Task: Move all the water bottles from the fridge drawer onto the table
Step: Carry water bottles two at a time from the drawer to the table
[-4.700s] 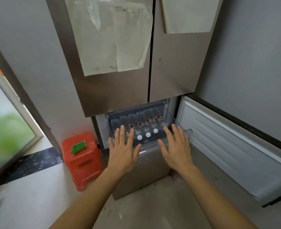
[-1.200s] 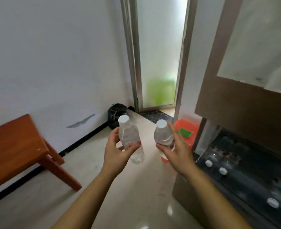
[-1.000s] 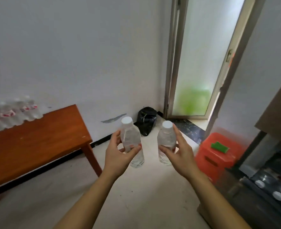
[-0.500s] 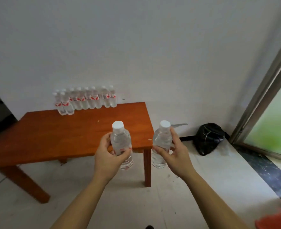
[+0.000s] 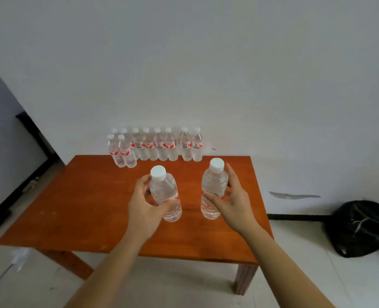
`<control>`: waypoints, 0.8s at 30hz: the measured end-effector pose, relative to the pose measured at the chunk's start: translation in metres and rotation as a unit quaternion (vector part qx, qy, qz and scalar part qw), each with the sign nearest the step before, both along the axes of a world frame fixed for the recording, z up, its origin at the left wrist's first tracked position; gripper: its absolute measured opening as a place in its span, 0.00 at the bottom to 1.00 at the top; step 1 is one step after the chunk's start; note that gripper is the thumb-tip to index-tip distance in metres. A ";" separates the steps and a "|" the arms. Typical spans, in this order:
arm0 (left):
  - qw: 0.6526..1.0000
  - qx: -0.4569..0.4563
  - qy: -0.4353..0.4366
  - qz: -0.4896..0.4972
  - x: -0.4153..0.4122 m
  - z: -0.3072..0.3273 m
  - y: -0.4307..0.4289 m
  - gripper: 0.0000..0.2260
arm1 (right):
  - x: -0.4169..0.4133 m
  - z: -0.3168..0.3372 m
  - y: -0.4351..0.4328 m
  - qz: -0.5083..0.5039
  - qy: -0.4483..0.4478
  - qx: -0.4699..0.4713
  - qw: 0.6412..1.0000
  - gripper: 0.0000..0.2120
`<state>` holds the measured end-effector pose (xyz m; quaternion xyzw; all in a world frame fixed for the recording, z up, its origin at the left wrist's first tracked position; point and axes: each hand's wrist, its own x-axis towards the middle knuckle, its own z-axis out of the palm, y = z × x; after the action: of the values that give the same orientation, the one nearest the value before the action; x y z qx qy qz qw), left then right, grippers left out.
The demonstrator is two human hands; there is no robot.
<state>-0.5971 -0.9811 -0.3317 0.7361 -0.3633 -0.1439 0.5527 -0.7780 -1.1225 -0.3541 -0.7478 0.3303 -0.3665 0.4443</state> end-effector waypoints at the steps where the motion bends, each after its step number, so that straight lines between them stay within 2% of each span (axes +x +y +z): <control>1: 1.000 -0.004 0.002 0.008 0.016 -0.002 -0.007 0.36 | 0.017 -0.001 -0.008 0.007 0.010 0.002 1.000 0.45; 7: 1.000 0.000 0.015 0.004 0.121 -0.030 -0.062 0.36 | 0.119 -0.025 -0.057 0.031 0.076 -0.002 0.997 0.43; 15: 0.997 0.069 -0.006 -0.028 0.293 -0.084 -0.145 0.38 | 0.252 -0.054 -0.114 -0.015 0.157 0.012 0.987 0.36; 21: 0.987 0.141 -0.062 -0.048 0.389 -0.108 -0.194 0.38 | 0.329 -0.072 -0.147 -0.044 0.246 0.010 0.968 0.38; 24: 0.975 0.180 -0.124 -0.043 0.420 -0.113 -0.214 0.35 | 0.361 -0.081 -0.166 -0.051 0.292 0.005 0.955 0.40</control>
<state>-0.1767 -1.1950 -0.4450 0.8194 -0.4285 -0.1379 0.3550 -0.4175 -1.2884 -0.4350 -0.8021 0.4853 -0.1527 0.3128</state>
